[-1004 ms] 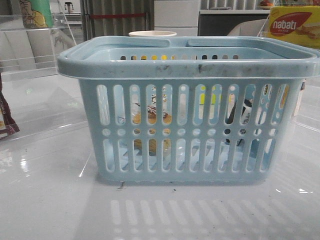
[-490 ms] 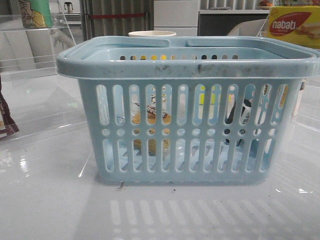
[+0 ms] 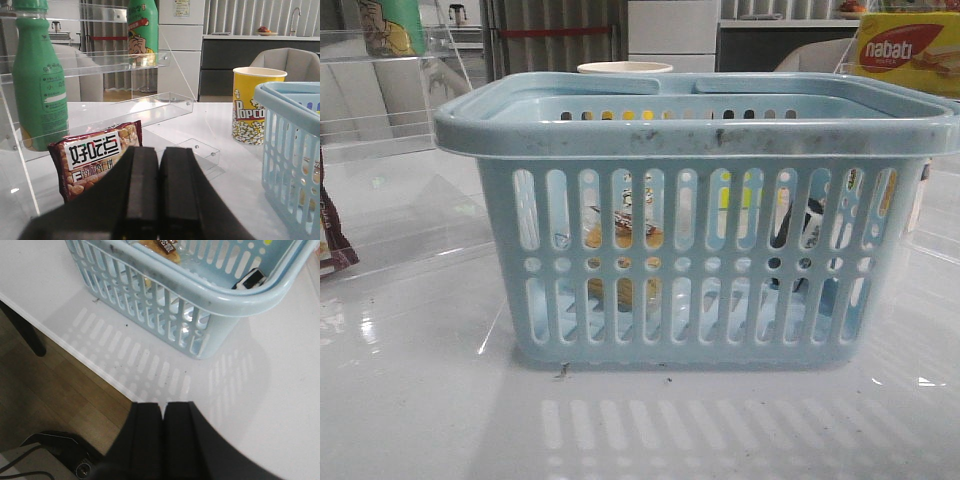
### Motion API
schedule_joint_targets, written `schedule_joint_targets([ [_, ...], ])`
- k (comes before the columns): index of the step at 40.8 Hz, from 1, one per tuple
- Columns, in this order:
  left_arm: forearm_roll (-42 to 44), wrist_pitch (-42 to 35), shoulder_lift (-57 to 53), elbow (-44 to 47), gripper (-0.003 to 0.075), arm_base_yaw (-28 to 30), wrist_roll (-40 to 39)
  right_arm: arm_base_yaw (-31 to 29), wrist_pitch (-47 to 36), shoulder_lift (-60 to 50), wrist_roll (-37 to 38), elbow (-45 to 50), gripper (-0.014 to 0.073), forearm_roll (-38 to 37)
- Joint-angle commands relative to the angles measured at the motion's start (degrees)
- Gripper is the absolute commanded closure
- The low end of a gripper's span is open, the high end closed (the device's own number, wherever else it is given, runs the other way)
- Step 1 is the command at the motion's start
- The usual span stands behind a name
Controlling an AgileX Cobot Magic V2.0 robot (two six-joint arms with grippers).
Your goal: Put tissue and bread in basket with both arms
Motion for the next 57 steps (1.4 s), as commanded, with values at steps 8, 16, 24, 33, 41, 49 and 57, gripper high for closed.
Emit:
schedule_joint_targets([
  [8,0.0,-5.3,-1.1,0.3,0.0627,-0.5,-0.1,-0.2,-3.4,0.2,0.0,-1.5,0.0536,-0.2],
  [16,0.0,-5.3,-1.1,0.3,0.0627,-0.5,-0.1,-0.2,-3.4,0.2,0.0,-1.5,0.0536,-0.2],
  [24,0.0,-5.3,-1.1,0.3,0.0627,-0.5,-0.1,-0.3,-4.5,-0.9,0.0,-0.8,0.0536,-0.5],
  [33,0.0,-5.3,-1.0,0.3,0.0627,-0.5,-0.1,-11.7,-20.7,-10.2,0.0,10.1,0.0536,-1.8],
  [41,0.0,-5.3,-1.0,0.3,0.0627,-0.5,-0.1,-21.0,-37.4,-20.9,0.0,24.4,0.0536,-1.8],
  [49,0.0,-5.3,-1.0,0.3,0.0627,-0.5,-0.1,-24.8,-49.8,-29.7,0.0,36.7,0.0536,-1.8],
  [57,0.0,-5.3,-1.0,0.3,0.0627,-0.5,-0.1,-25.6,-52.3,-29.8,0.0,40.0,0.0536,-1.6],
])
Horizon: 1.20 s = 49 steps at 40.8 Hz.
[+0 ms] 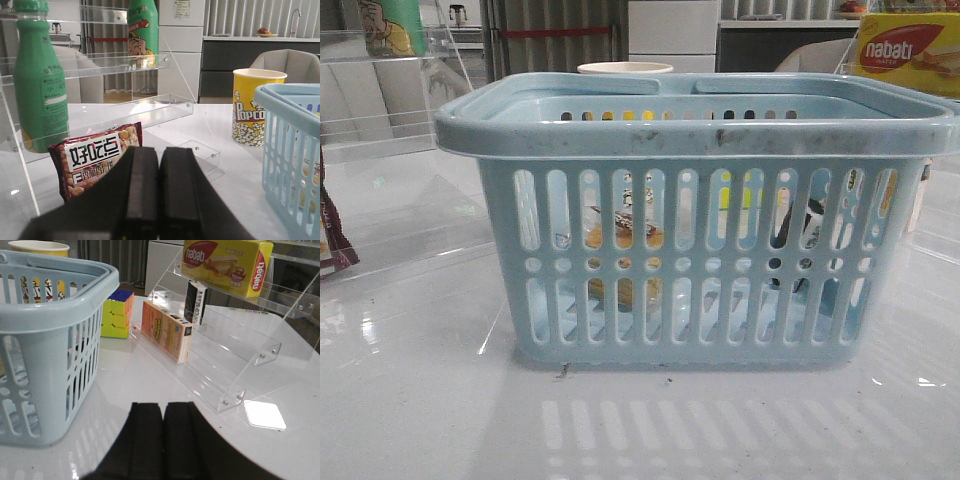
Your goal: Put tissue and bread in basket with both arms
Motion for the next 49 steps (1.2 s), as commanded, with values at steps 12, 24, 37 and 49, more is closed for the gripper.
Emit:
schedule_joint_targets([
  [12,0.0,-5.0,-1.0,0.3,0.0627,-0.5,-0.1,-0.3,-8.5,-1.1,0.2,-0.3,0.0536,0.2],
  [24,0.0,-5.0,-1.0,0.3,0.0627,-0.5,-0.1,-0.2,-13.6,-1.1,8.4,-0.3,0.0536,-5.6],
  [37,0.0,-5.0,-1.0,0.3,0.0627,-0.5,-0.1,-0.2,-13.4,-1.1,7.7,-0.3,0.0536,-4.4],
  [49,0.0,-5.0,-1.0,0.3,0.0627,-0.5,-0.1,-0.2,-13.4,-1.1,7.7,-0.3,0.0536,-4.4],
])
